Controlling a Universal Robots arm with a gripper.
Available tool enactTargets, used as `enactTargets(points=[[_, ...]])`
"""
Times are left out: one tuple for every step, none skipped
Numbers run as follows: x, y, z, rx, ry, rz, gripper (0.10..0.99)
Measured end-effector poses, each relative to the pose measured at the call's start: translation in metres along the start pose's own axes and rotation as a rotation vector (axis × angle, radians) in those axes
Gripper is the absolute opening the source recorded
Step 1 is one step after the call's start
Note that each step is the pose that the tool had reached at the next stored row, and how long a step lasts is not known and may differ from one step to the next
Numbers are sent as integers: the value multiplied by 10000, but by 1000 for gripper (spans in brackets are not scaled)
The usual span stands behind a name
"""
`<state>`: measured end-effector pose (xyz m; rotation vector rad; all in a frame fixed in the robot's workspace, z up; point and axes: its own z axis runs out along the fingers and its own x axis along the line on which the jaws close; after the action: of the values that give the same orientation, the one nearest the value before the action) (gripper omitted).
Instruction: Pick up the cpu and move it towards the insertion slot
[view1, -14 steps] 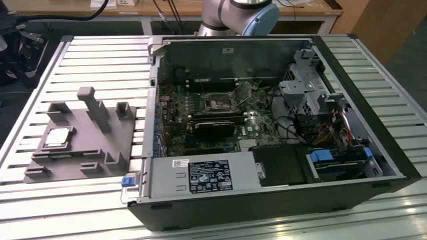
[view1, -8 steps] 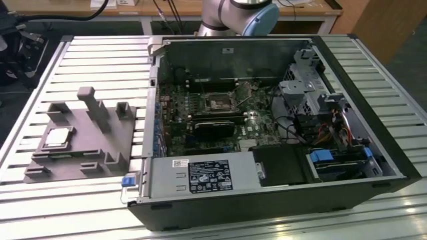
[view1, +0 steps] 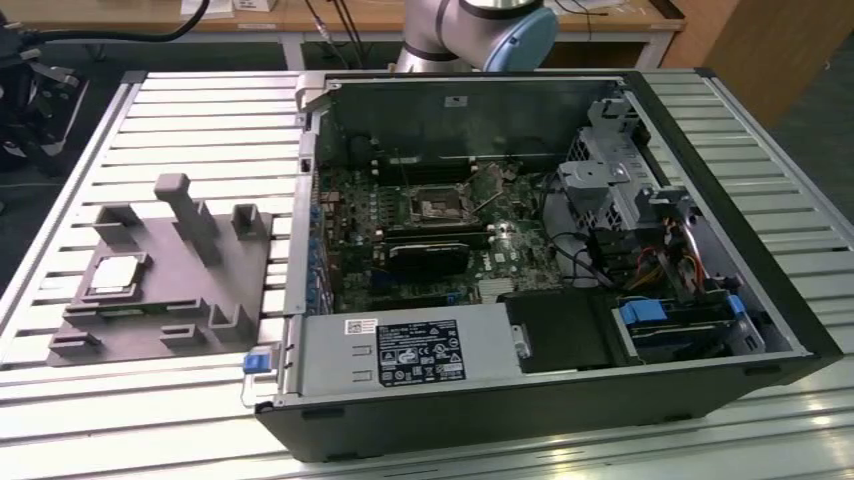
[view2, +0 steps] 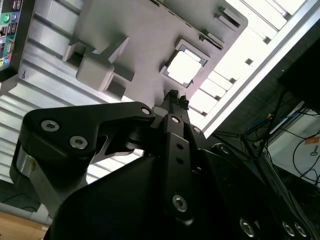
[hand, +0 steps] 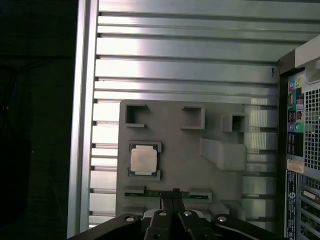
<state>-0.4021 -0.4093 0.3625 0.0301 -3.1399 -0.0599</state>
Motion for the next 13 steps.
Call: enactTargets(points=[[12,0,1,0,-1,1,106],[22,0,2,0,0,1,106],[26,0,3,0,0,0,106],[32,0,3,0,-1,0,106],[39,1,4,-1,-1,1,106],[44,1,5,-1,-1,0,106],[47,0,5,-1,-1,-1,106],[53,1,5,-1,-1,0,106],[59,1,6,-1,-1,0,106],[65,1,6,-1,-1,0,106],[73,1,7,-1,-1,0,106],[79,1,8,-1,-2,1,106],[85,1,9,-1,-1,0,106]])
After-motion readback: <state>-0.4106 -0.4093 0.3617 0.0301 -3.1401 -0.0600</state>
